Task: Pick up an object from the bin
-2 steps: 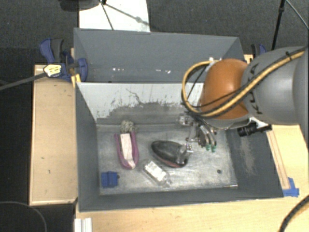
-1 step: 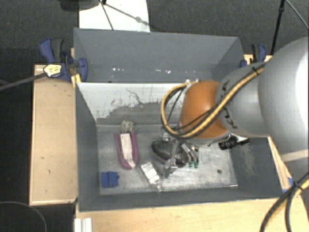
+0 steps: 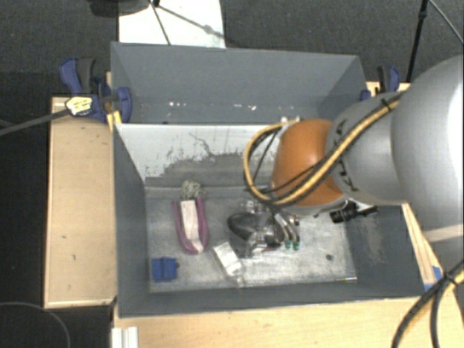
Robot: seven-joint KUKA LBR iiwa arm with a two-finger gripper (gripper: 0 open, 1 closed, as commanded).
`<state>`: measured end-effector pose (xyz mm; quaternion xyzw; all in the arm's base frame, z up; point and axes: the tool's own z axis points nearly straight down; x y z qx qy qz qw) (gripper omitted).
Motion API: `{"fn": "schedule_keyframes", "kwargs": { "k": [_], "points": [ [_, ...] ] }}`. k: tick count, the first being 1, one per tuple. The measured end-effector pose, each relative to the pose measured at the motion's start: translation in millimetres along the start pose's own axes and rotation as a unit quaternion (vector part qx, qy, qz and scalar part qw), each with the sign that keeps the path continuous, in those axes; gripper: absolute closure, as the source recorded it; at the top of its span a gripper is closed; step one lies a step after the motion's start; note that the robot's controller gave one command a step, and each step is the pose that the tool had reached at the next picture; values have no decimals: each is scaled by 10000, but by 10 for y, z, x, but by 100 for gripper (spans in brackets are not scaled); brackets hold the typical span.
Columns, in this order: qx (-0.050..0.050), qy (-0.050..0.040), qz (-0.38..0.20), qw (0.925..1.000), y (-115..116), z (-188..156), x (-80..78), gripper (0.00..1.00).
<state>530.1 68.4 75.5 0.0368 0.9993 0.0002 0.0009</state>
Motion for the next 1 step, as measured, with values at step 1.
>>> {"fn": "schedule_keyframes", "kwargs": {
  "k": [1],
  "points": [
    [-7,-37,-257,9997,13,-1605,123,100]
  ]
}}
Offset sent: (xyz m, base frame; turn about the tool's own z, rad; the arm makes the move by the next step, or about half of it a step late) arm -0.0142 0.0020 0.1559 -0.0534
